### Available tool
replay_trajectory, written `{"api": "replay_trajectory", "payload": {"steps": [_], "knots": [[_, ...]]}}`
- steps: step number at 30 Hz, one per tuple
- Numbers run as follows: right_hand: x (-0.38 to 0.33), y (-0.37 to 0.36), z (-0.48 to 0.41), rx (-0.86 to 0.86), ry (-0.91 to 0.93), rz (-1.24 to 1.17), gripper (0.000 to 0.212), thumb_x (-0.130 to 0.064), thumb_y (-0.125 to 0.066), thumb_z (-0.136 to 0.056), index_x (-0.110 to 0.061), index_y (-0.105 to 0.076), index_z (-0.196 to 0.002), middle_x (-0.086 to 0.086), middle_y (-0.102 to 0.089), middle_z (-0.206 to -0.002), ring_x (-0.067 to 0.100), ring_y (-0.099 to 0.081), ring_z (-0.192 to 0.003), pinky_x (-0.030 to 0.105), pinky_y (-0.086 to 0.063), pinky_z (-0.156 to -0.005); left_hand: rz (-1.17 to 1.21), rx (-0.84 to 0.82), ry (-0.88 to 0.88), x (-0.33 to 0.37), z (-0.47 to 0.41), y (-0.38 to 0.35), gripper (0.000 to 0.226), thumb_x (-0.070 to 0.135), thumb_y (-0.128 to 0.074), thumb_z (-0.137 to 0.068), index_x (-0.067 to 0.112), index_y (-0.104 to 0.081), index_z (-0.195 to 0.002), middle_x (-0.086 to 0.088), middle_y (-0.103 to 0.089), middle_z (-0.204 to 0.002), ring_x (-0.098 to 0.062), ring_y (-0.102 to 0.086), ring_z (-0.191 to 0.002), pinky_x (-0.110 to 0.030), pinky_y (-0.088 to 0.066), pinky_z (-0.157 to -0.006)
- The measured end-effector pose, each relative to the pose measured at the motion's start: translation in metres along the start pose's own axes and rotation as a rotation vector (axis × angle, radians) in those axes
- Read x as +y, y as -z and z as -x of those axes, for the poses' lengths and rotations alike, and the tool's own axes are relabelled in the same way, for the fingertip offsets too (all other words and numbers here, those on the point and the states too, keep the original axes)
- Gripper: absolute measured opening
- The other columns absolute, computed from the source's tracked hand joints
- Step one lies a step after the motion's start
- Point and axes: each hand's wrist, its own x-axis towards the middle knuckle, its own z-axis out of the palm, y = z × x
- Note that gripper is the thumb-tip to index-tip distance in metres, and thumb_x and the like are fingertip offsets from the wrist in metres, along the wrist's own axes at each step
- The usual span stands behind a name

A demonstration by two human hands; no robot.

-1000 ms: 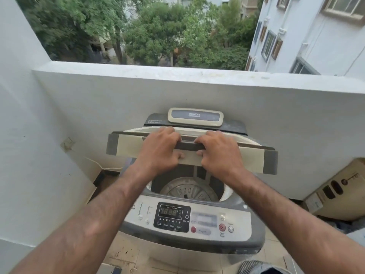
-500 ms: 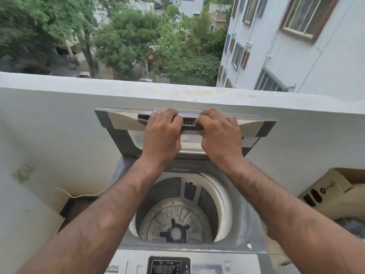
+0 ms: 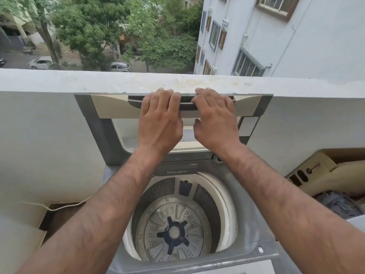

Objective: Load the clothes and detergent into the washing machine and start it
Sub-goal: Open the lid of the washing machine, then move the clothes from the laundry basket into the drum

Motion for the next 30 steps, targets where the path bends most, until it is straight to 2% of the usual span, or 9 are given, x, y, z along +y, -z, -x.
{"api": "replay_trajectory", "payload": {"steps": [5, 12, 18, 20, 23, 27, 28, 30], "knots": [[-0.003, 0.001, 0.002, -0.006, -0.016, 0.027, 0.05, -0.009, -0.064, -0.077, -0.019, -0.058, -0.126, 0.001, -0.053, -0.154, 0.026, -0.039, -0.15, 0.047, -0.023, -0.121, 0.019, -0.023, -0.008, 0.0, 0.002, 0.005, 0.055, 0.016, -0.059, -0.08, 0.004, -0.053, -0.133, -0.015, -0.061, -0.133, -0.037, -0.054, -0.131, -0.049, -0.032, -0.118], [-0.014, 0.019, 0.014, -0.107, -0.05, 0.062, 0.064, -0.012, -0.059, -0.082, -0.023, -0.046, -0.143, 0.0, -0.04, -0.164, 0.023, -0.025, -0.158, 0.054, -0.01, -0.125, 0.073, -0.103, -0.005, 0.007, 0.01, 0.025, 0.073, 0.014, -0.053, -0.078, 0.001, -0.042, -0.149, -0.018, -0.043, -0.16, -0.035, -0.034, -0.153, -0.05, -0.017, -0.129], [-0.017, 0.033, 0.033, -0.074, -0.059, 0.037, 0.069, -0.015, -0.063, -0.082, -0.024, -0.044, -0.148, 0.0, -0.04, -0.164, 0.022, -0.027, -0.157, 0.056, -0.013, -0.125, 0.175, -0.077, -0.078, 0.03, 0.028, 0.046, 0.069, 0.017, -0.042, -0.082, -0.001, -0.045, -0.149, -0.019, -0.042, -0.161, -0.034, -0.032, -0.155, -0.048, -0.017, -0.13], [-0.012, 0.038, 0.043, -0.056, -0.083, 0.032, 0.067, -0.015, -0.063, -0.083, -0.024, -0.046, -0.147, 0.0, -0.042, -0.163, 0.022, -0.029, -0.156, 0.056, -0.014, -0.125, 0.228, -0.094, -0.113, 0.049, 0.039, 0.045, 0.064, 0.016, -0.046, -0.087, -0.002, -0.047, -0.148, -0.019, -0.043, -0.161, -0.033, -0.034, -0.154, -0.049, -0.02, -0.129], [0.001, 0.048, 0.06, -0.08, -0.152, 0.037, 0.067, -0.018, -0.062, -0.086, -0.026, -0.045, -0.15, -0.003, -0.038, -0.166, 0.019, -0.026, -0.157, 0.054, -0.012, -0.125, 0.259, -0.175, -0.12, 0.074, 0.05, 0.038, 0.07, 0.014, -0.058, -0.087, -0.001, -0.04, -0.153, -0.019, -0.037, -0.164, -0.032, -0.029, -0.157, -0.048, -0.019, -0.129], [0.035, 0.07, 0.102, -0.137, -0.26, 0.05, 0.069, -0.023, -0.057, -0.087, -0.024, -0.042, -0.154, -0.001, -0.035, -0.167, 0.02, -0.024, -0.158, 0.053, -0.012, -0.126, 0.316, -0.311, -0.163, 0.115, 0.057, 0.031, 0.073, 0.024, -0.037, -0.088, 0.002, -0.033, -0.157, -0.019, -0.031, -0.168, -0.032, -0.025, -0.158, -0.047, -0.013, -0.131], [0.046, 0.076, 0.116, -0.155, -0.295, 0.06, 0.07, -0.023, -0.055, -0.086, -0.024, -0.041, -0.154, 0.0, -0.034, -0.168, 0.02, -0.024, -0.158, 0.053, -0.011, -0.125, 0.336, -0.358, -0.197, 0.128, 0.059, 0.029, 0.075, 0.025, -0.035, -0.087, 0.003, -0.031, -0.159, -0.018, -0.028, -0.169, -0.031, -0.024, -0.158, -0.045, -0.011, -0.131], [0.067, 0.087, 0.145, -0.21, -0.368, 0.074, 0.072, -0.025, -0.054, -0.086, -0.026, -0.037, -0.156, -0.001, -0.03, -0.169, 0.02, -0.021, -0.158, 0.053, -0.01, -0.126, 0.366, -0.45, -0.269, 0.158, 0.066, 0.024, 0.076, 0.022, -0.043, -0.089, 0.007, -0.027, -0.161, -0.015, -0.023, -0.171, -0.028, -0.02, -0.16, -0.042, -0.007, -0.129]]}}
